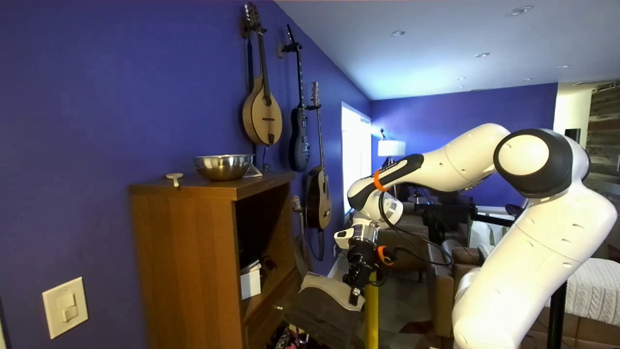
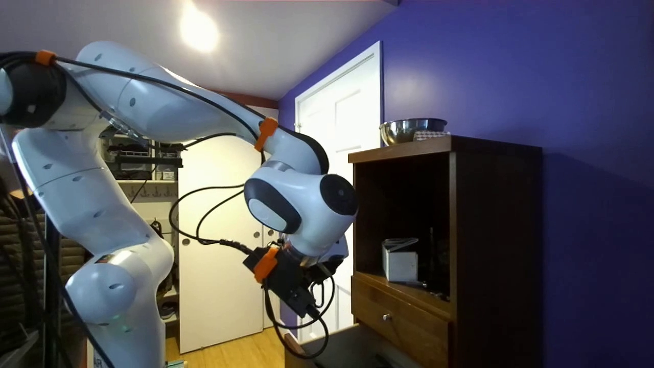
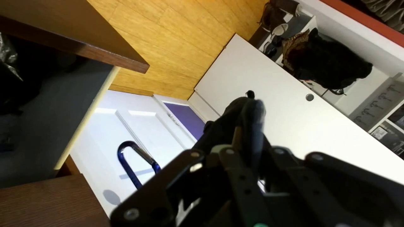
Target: Pick up a brown and beige bag from the open drawer and put it on top of the chest of drawers
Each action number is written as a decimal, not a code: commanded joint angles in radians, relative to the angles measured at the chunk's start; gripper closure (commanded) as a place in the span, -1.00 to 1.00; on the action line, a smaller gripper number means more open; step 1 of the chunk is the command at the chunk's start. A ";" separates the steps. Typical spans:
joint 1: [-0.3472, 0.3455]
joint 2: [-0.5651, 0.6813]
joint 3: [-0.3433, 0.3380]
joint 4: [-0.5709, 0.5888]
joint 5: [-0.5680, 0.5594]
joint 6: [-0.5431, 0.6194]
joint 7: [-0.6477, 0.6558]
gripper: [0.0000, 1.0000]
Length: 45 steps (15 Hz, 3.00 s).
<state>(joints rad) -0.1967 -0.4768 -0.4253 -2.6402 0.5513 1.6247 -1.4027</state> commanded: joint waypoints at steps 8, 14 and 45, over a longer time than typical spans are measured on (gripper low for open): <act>-0.235 -0.297 0.004 0.045 0.084 0.080 0.172 0.95; -0.172 -0.347 0.072 0.026 0.165 0.491 0.225 0.95; 0.524 -0.537 0.037 0.111 0.264 1.662 0.467 0.95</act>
<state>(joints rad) 0.2392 -1.0204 -0.3802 -2.6135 0.7841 3.2264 -0.9705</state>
